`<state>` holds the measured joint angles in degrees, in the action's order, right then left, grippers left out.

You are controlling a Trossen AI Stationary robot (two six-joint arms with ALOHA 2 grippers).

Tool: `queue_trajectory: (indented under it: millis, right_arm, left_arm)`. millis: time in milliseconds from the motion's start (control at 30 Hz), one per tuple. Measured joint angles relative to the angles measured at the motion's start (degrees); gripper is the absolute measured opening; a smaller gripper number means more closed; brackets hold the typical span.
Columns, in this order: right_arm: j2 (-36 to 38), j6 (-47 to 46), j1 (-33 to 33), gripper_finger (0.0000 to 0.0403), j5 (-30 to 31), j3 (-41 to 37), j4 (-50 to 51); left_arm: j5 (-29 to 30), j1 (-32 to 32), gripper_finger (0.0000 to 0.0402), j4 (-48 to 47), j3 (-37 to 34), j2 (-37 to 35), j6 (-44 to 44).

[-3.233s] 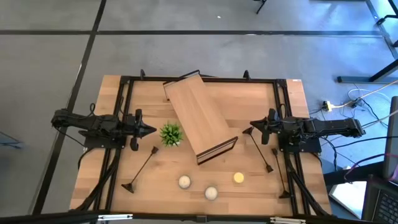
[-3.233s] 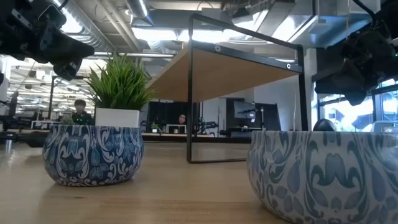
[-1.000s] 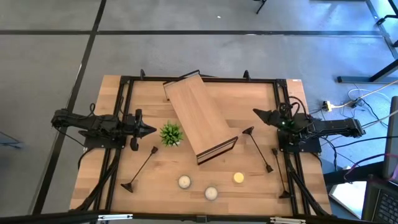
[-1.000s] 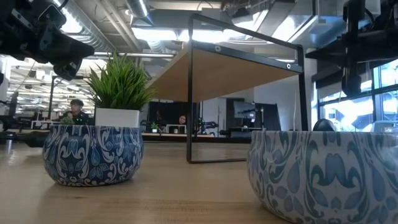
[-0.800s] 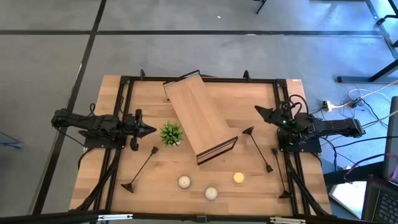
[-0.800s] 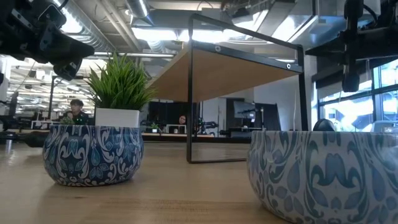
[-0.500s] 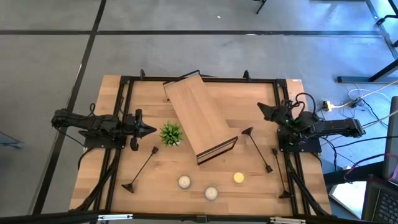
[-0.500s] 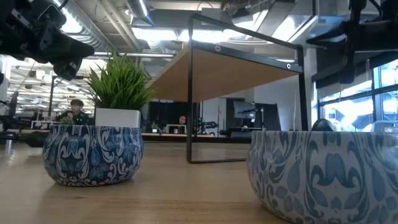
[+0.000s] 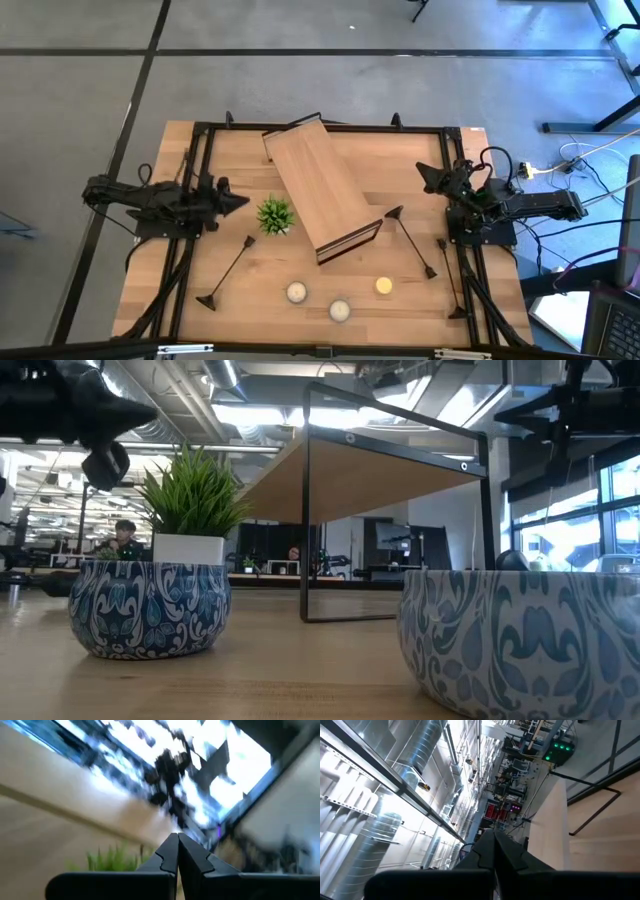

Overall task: Pick & Place candle stick holders
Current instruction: Adjust the shelf on the table

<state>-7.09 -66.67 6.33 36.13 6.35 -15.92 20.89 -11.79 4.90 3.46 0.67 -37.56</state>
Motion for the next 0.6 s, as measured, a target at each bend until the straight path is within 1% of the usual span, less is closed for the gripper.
queue_trajectory:
  millis: [33,100,167,300,333,467,600]
  right_arm:
    - [0.0,0.02,0.0,0.0,-0.1,0.02,0.0]
    - [0.0,0.02,0.0,0.0,-0.12,0.0,0.3]
    - [0.0,0.02,0.0,0.0,-0.15,0.01,0.83]
    - [0.0,0.0,0.0,0.0,-0.12,0.01,0.71]
    - [0.0,0.0,0.0,0.0,-0.1,0.02,0.5]
    - [0.0,-0.24,0.02,0.0,0.2,0.02,0.22]
    - [-0.02,-2.75,0.02,0.0,0.27,0.02,-0.46]
  left_arm:
    - [2.1,0.02,0.0002,2.0,0.0,0.0,-3.27]
    - [3.85,0.01,0.0002,5.84,0.04,-0.02,-13.47]
    - [6.35,0.04,0.0002,7.99,0.09,-0.02,-16.06]
    - [6.96,0.02,0.0002,14.45,0.09,-0.02,-14.97]
    - [6.34,0.03,0.0002,16.74,0.09,0.03,-14.82]
    - [0.54,0.0,0.0002,27.67,0.12,0.22,-11.77]
    - [-0.27,0.0,0.0002,34.27,0.15,0.22,-11.24]
